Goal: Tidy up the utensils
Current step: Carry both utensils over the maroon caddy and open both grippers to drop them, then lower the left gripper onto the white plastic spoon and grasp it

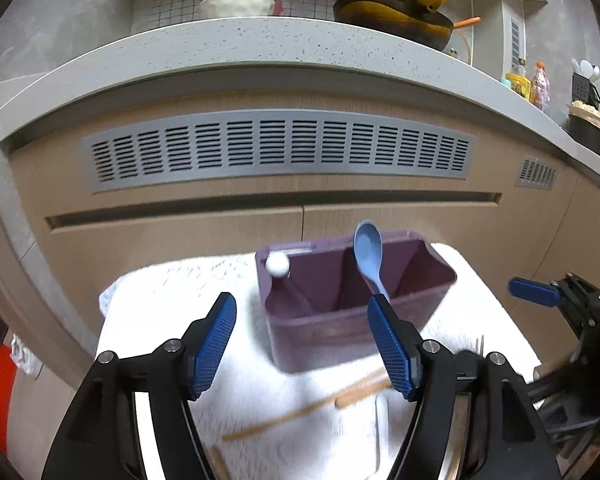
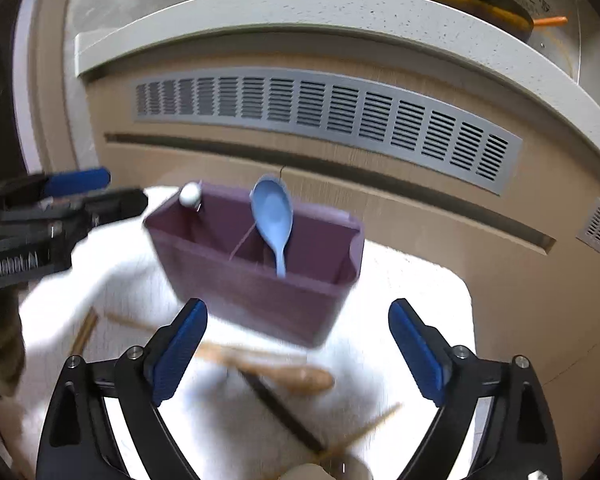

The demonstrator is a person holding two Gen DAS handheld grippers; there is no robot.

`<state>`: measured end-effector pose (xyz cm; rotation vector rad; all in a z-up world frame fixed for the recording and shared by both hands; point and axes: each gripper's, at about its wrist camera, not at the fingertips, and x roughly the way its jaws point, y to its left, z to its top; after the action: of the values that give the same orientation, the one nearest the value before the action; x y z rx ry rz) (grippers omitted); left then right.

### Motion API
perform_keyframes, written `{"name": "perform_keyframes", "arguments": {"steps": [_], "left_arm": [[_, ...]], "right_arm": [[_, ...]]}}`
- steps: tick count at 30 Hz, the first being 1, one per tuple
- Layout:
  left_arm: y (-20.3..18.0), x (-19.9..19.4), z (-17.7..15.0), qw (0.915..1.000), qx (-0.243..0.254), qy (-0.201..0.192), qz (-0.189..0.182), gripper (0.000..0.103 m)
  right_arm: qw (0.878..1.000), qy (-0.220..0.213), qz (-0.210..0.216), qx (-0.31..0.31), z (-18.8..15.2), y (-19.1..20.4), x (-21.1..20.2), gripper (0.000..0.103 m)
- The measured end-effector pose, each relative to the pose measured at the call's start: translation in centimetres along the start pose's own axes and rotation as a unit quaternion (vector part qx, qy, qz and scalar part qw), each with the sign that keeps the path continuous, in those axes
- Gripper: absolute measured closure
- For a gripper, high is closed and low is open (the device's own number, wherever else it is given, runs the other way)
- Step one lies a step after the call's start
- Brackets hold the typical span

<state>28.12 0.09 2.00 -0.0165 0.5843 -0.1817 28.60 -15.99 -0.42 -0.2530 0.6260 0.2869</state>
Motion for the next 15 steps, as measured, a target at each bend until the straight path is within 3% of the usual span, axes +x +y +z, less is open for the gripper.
{"name": "perform_keyframes", "arguments": {"steps": [6,12,15], "left_arm": [[0.5,-1.8,-3.0,0.9995,-0.011,0.021,0.020,0.025],[1.9,-2.1,-6.5,0.9972,-0.030,0.064,0.024,0.025],[2.6,-2.4,-8.7,0.9951,-0.033,0.093,0.002,0.025]], "right_arm": [[0.999,-0.009,-0.031,-0.008,-4.0,0.7,-2.2,0.003],[0.999,0.047,-0.013,0.010,-7.0,0.1,-2.3,0.003],[0.998,0.058,-0.011,0.014,-8.8,-0.3,-3.0,0.003]]}}
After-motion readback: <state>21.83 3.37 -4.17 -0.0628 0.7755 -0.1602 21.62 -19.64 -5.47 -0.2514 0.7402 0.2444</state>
